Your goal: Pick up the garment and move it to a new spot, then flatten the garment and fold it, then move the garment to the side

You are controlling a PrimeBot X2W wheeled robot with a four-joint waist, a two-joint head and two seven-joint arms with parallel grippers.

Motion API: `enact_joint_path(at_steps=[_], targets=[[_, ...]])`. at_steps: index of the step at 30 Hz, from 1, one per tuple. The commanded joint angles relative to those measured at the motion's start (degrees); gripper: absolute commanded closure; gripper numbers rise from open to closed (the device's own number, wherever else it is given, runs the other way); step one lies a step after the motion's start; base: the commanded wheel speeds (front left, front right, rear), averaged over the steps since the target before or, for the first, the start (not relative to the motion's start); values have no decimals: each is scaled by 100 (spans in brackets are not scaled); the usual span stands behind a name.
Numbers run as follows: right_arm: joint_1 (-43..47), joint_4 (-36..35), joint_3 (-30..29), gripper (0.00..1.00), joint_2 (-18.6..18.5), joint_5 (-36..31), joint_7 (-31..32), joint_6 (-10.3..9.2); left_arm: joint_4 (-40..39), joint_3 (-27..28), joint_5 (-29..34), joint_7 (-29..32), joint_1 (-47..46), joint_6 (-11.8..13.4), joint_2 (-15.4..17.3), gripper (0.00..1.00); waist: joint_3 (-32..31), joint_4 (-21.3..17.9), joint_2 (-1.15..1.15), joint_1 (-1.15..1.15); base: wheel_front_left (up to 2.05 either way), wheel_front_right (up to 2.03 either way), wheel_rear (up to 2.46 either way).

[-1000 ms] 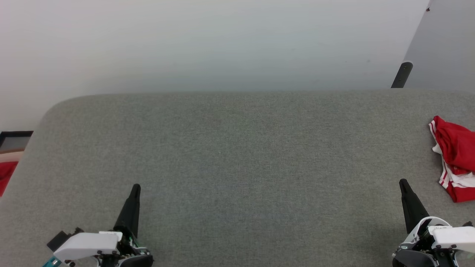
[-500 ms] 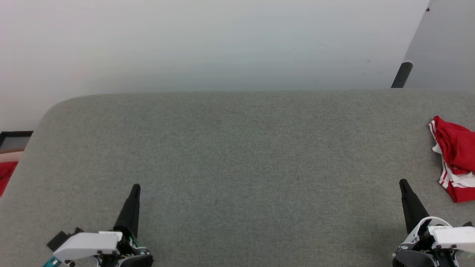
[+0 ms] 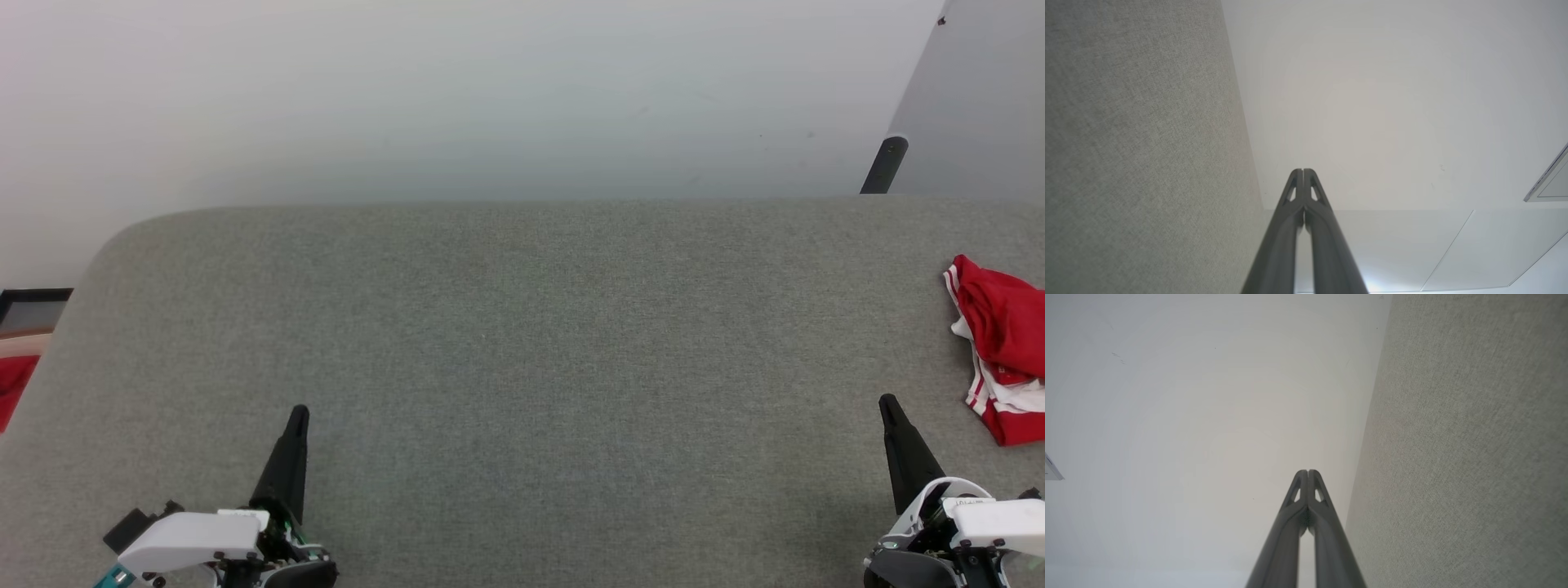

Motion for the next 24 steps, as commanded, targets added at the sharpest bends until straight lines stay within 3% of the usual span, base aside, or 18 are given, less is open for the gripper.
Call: enact_joint_path(at_steps=[1, 24], targets=[[-23, 2, -11, 100, 7, -1, 16, -2, 5, 13, -18, 11, -53, -18, 1, 100, 0, 0, 0, 0, 0, 0, 0], [-24, 2, -17, 100, 13, -10, 18, -2, 5, 10, -19, 10, -52, -18, 2, 100, 0, 0, 0, 0, 0, 0, 0]])
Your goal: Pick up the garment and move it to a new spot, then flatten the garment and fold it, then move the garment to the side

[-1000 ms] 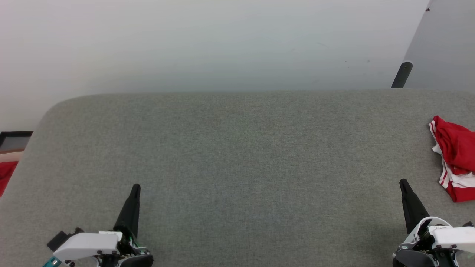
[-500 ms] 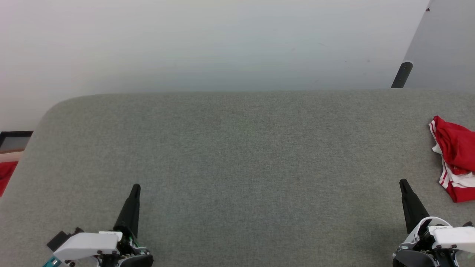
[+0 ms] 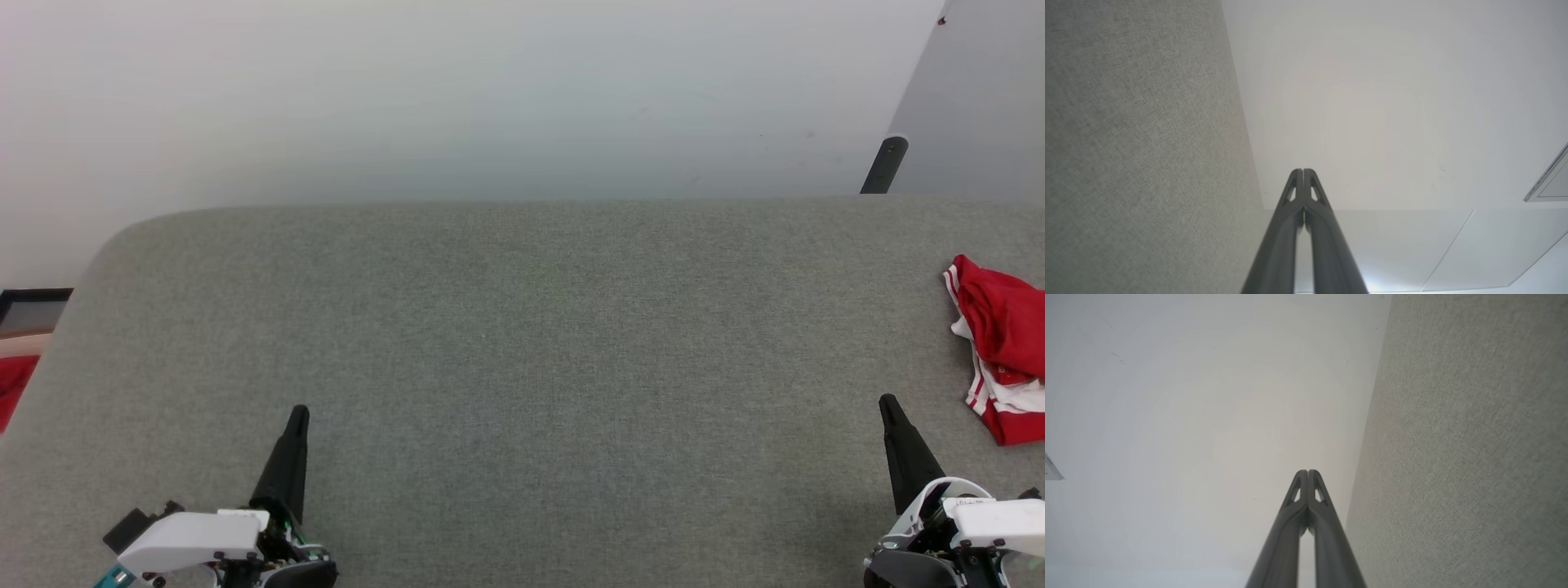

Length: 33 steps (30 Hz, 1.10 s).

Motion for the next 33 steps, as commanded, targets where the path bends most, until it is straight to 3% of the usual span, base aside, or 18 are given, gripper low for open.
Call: enact_joint_path(at_steps=[1, 33], targets=[[-24, 2, -10, 100, 11, -9, 7, -2, 5, 12, -19, 10, -52, -18, 3, 100, 0, 0, 0, 0, 0, 0, 0], [-25, 3, -16, 100, 16, -17, 13, -2, 5, 11, -20, 9, -52, -19, 3, 100, 0, 0, 0, 0, 0, 0, 0]])
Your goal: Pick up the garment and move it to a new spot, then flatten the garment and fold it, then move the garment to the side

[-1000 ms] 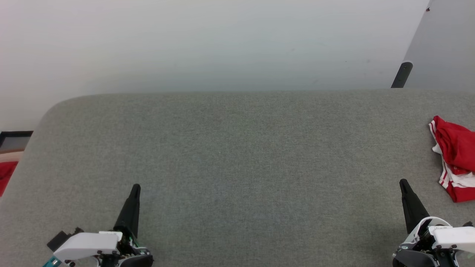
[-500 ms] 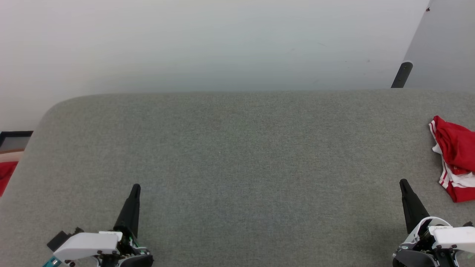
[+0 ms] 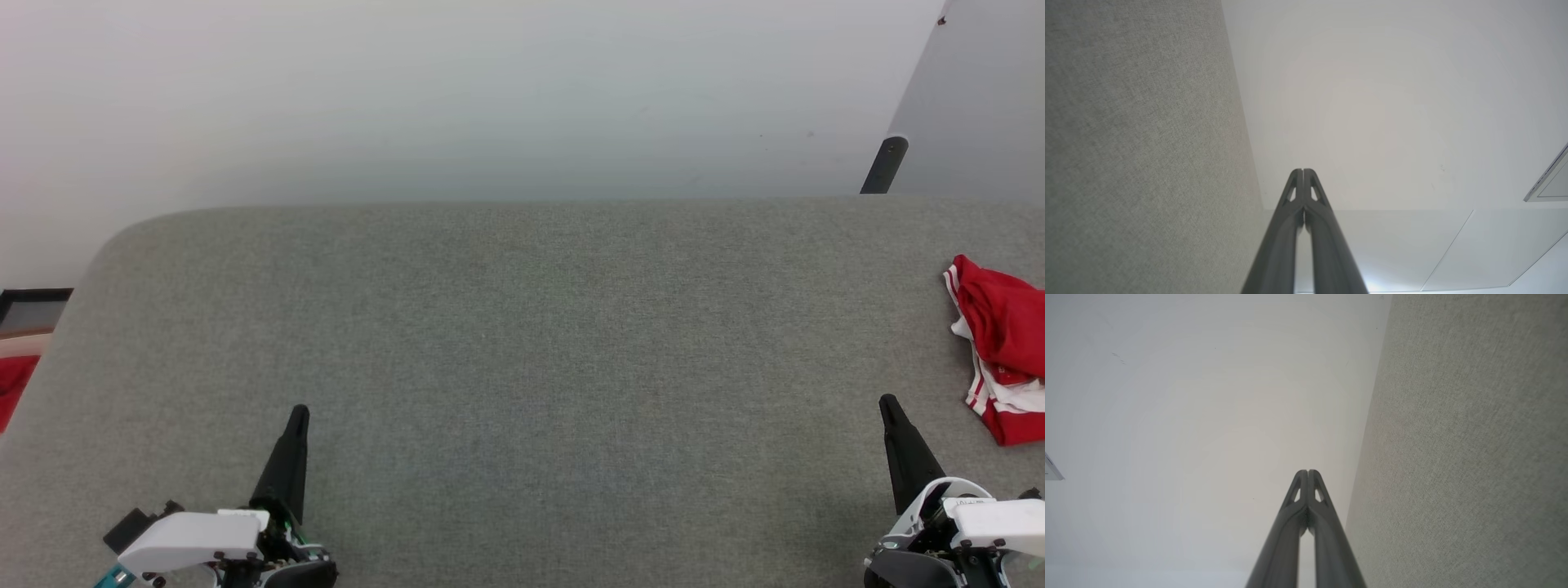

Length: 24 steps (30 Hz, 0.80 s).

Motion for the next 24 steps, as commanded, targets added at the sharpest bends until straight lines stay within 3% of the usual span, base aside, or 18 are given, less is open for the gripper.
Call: enact_joint_path(at_steps=[1, 24], targets=[[-25, 3, -9, 100, 13, -16, 9, -2, 5, 11, -19, 9, -52, -19, 3, 100, 0, 0, 0, 0, 0, 0, 0], [-26, 3, -12, 100, 15, -15, 12, -2, 4, 11, -19, 8, -52, -19, 3, 100, 0, 0, 0, 0, 0, 0, 0]])
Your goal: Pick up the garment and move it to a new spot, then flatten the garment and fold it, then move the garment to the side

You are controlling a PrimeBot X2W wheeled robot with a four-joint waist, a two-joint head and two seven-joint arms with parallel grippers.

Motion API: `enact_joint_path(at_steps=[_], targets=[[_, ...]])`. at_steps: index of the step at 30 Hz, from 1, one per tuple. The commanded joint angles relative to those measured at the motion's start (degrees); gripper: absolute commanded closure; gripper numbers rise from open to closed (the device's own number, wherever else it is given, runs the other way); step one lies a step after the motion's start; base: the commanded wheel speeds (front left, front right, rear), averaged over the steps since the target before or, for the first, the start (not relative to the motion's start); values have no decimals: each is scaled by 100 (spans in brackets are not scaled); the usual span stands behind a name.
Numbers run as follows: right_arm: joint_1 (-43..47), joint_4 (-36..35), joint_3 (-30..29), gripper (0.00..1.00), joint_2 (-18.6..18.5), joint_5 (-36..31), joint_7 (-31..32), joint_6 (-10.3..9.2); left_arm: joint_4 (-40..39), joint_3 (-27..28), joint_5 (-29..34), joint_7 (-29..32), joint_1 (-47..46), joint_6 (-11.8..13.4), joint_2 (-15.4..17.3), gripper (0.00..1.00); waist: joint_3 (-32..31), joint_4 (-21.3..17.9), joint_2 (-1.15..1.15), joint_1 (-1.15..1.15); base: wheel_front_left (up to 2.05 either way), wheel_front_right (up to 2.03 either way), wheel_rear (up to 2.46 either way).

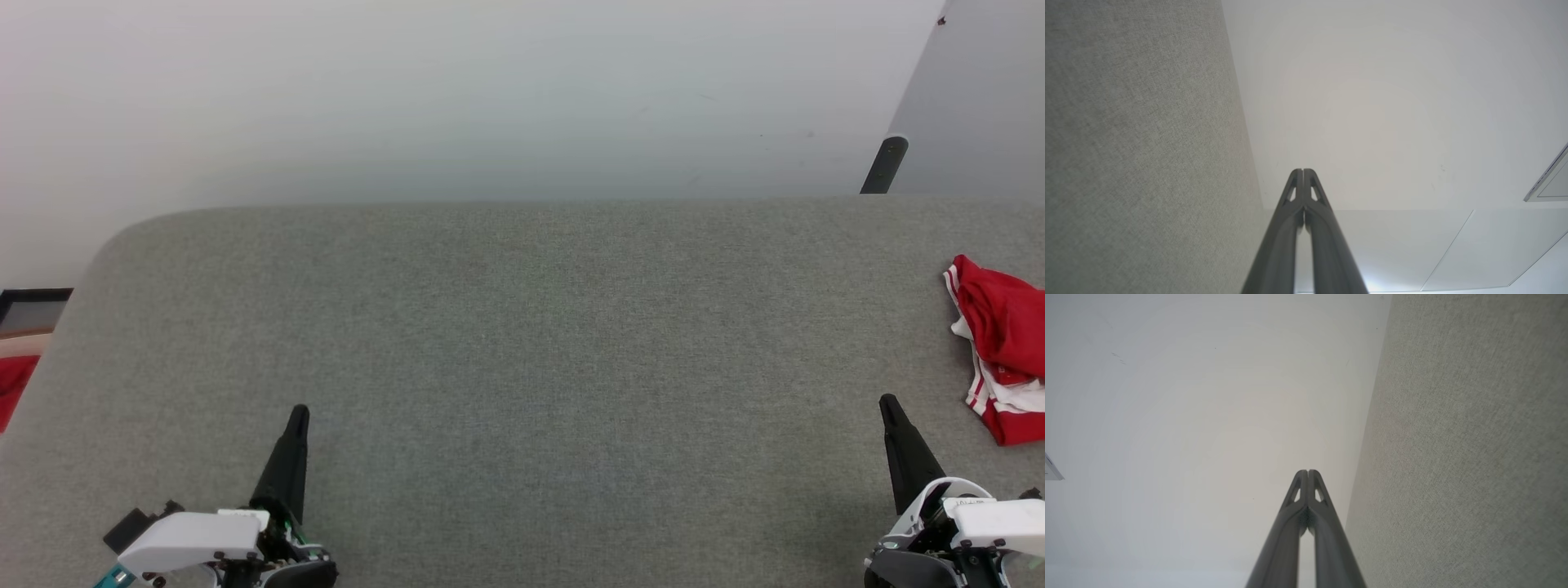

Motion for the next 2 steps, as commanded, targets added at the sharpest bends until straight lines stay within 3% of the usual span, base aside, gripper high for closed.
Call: enact_joint_path(at_steps=[1, 2], targets=[[-26, 3, -8, 100, 14, -7, 11, -2, 4, 10, -19, 8, -52, -19, 3, 100, 0, 0, 0, 0, 0, 0, 0], [-26, 3, -9, 100, 15, -7, 11, -2, 4, 10, -19, 8, -52, -19, 3, 100, 0, 0, 0, 0, 0, 0, 0]])
